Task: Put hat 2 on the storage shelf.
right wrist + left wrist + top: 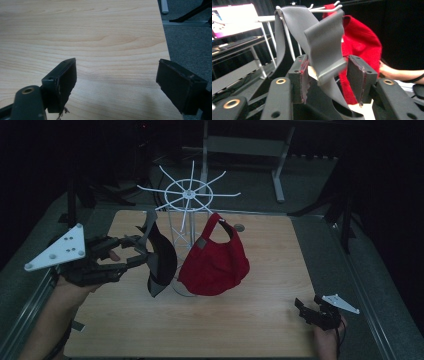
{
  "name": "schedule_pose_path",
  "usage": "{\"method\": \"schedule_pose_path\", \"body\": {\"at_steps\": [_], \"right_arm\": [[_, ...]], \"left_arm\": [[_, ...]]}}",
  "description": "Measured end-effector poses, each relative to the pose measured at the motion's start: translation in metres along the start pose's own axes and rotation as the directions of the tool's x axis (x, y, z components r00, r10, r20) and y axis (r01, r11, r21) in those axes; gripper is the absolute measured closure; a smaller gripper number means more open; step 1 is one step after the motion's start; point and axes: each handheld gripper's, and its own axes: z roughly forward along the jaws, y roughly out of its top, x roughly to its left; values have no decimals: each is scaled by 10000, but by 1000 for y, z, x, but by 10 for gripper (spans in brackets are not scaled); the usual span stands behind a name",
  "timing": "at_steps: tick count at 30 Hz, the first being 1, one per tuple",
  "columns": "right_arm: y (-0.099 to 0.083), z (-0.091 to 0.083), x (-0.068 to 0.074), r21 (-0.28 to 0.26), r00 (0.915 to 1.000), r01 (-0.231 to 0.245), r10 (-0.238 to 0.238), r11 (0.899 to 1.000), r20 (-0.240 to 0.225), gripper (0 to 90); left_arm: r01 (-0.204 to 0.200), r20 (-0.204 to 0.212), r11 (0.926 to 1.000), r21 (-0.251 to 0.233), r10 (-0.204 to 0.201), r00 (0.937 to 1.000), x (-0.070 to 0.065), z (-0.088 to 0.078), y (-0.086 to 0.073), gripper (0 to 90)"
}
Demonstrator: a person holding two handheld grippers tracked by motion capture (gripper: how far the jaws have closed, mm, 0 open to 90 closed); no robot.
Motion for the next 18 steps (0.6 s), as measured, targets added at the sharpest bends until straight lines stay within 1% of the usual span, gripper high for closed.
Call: {"method": "schedule_pose_path", "body": {"at_steps": [1,7,8,11,13,14,16,18], "right_arm": [[0,0,0,-1,10000,-1,1,10000,3,166],[0,0,0,34,10000,56,-56,10000,34,166],[0,0,0,11,10000,56,-56,10000,37,166],[0,0,0,-9,10000,48,-48,10000,30,166],[0,0,0,9,10000,58,-58,10000,46,166],[0,0,1,12,10000,59,-59,10000,44,166],[0,0,0,-4,10000,56,-56,10000,39,166],[0,0,0,-6,10000,55,-55,10000,38,166]], "left_arm": [[-39,-61,10000,29,39,10000,-1,-2,-1,523],[121,-174,9999,12,-120,9998,-5,-11,-9,519],[196,-232,9998,70,-194,9995,-5,-13,-14,519],[271,-351,9993,275,-261,9990,-6,-15,-24,519],[291,-511,9986,445,-268,9983,-7,-16,-32,519],[291,-511,9986,445,-268,9983,-7,-16,-32,520],[383,-557,9977,551,-352,9978,-7,-18,-43,520],[529,-586,9970,557,-497,9970,-7,-19,-50,520]]}}
